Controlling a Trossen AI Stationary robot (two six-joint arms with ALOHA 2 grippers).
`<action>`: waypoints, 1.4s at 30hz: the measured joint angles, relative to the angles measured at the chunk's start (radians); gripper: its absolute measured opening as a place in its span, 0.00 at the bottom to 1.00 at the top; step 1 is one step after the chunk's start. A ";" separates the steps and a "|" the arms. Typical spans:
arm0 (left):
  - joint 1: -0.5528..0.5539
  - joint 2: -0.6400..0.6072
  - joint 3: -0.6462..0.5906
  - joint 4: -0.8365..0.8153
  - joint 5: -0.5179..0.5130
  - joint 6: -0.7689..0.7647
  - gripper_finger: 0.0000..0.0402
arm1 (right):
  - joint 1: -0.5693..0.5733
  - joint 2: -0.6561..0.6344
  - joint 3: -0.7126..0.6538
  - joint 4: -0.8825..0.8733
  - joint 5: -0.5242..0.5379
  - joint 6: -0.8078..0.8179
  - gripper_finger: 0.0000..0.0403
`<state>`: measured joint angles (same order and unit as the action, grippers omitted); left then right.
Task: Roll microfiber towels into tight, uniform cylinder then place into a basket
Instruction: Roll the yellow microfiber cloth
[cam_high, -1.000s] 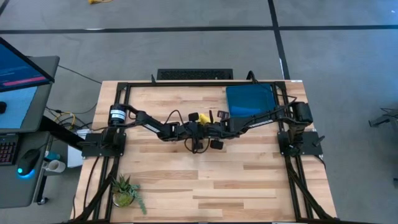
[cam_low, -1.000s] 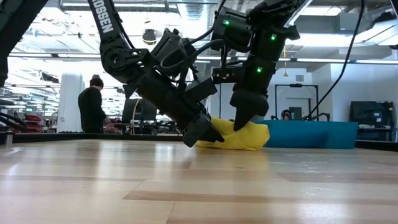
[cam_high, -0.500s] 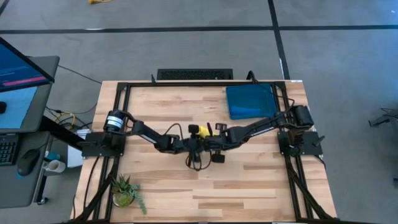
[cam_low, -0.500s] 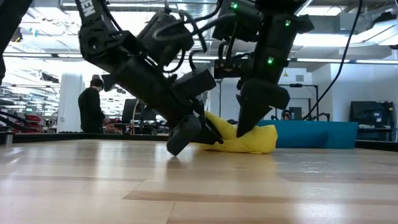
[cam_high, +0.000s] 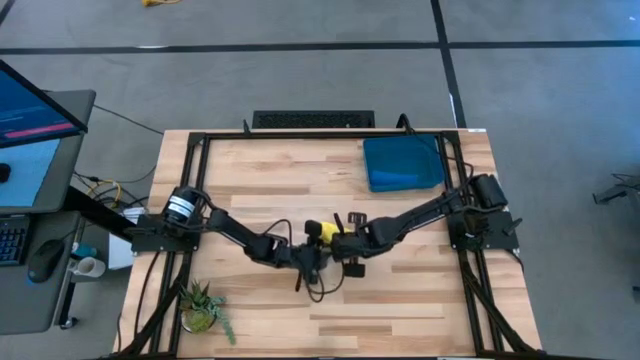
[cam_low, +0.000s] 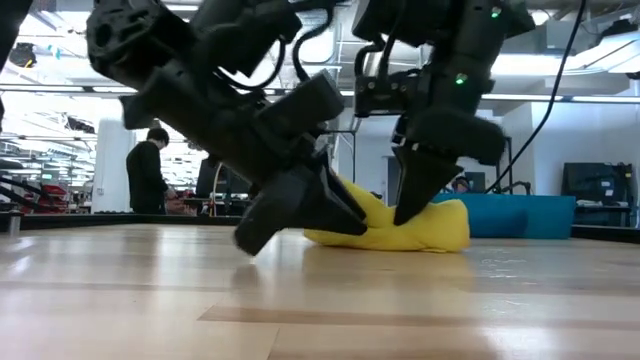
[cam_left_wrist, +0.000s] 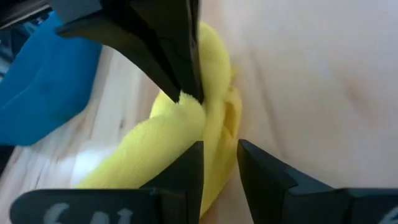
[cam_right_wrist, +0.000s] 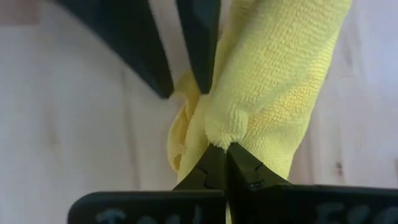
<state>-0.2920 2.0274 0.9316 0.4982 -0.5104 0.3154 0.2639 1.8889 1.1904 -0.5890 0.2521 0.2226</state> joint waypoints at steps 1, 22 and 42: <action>0.006 0.000 0.004 -0.002 0.001 -0.010 0.23 | -0.008 0.000 0.000 0.000 0.007 0.012 0.02; 0.084 -0.122 0.004 -0.045 -0.046 0.081 0.23 | -0.056 -0.002 0.000 -0.004 -0.023 0.030 0.02; 0.200 -0.094 -0.027 -0.154 0.225 -0.056 0.23 | -0.059 -0.002 -0.001 -0.004 -0.016 0.014 0.03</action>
<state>-0.0923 1.9330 0.9051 0.3446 -0.2856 0.2592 0.2050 1.8866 1.1896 -0.5930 0.2363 0.2362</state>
